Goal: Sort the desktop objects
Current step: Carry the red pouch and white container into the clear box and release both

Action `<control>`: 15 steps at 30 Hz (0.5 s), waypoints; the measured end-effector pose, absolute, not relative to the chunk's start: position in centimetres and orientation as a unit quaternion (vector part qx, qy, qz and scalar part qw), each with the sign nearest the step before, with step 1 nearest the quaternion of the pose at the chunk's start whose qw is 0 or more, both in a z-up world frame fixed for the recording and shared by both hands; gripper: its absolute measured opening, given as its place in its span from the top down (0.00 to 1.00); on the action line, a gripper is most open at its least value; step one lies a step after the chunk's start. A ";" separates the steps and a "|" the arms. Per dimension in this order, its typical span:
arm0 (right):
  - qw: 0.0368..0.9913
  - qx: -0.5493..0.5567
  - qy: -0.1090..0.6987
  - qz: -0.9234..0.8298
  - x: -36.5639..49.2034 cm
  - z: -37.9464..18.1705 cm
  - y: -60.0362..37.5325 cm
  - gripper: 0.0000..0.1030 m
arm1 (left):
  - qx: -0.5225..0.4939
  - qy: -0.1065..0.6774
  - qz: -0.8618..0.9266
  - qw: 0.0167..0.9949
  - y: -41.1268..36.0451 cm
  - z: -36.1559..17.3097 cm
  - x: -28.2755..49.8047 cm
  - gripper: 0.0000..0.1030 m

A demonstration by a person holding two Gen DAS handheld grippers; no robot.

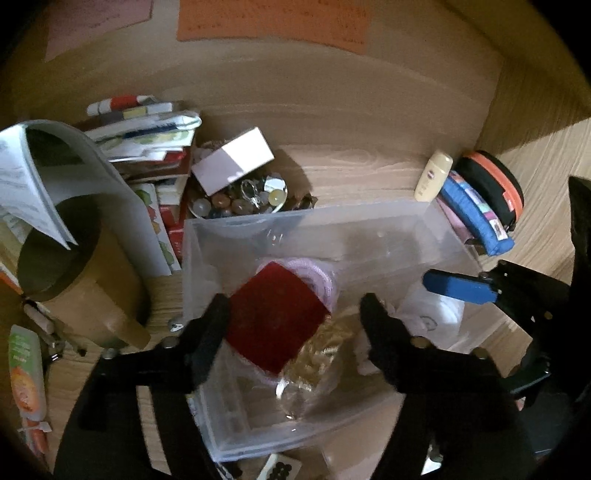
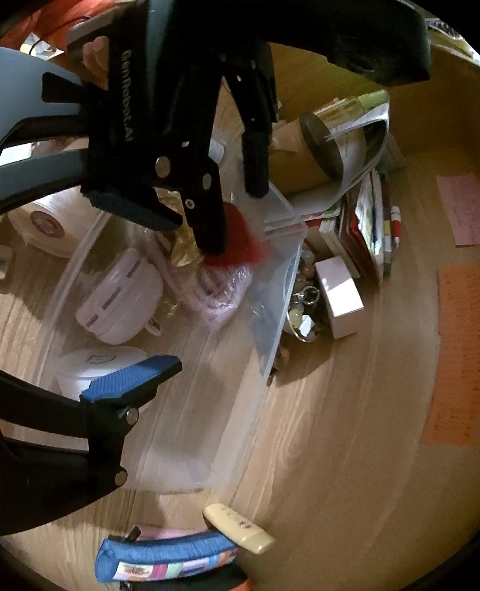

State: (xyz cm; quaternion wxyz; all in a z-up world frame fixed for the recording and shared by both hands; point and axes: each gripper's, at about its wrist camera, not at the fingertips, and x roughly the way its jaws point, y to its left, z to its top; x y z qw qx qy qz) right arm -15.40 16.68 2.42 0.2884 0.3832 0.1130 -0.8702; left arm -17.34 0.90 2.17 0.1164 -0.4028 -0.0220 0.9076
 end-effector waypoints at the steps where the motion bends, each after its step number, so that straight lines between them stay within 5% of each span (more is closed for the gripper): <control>1: 0.287 0.379 0.115 -0.873 -15.0 2.7 16.9 0.29 | -0.401 -0.024 0.908 0.117 0.8 2.3 -17.2 0.22; 11: 0.286 0.360 0.111 -0.881 -11.5 4.6 17.7 0.18 | -0.372 -0.041 0.920 0.116 -1.3 5.5 -14.3 0.18; 15: 0.291 0.356 0.112 -0.881 -9.9 4.5 17.4 0.17 | -0.351 -0.035 0.931 0.092 -2.9 6.5 -12.3 0.07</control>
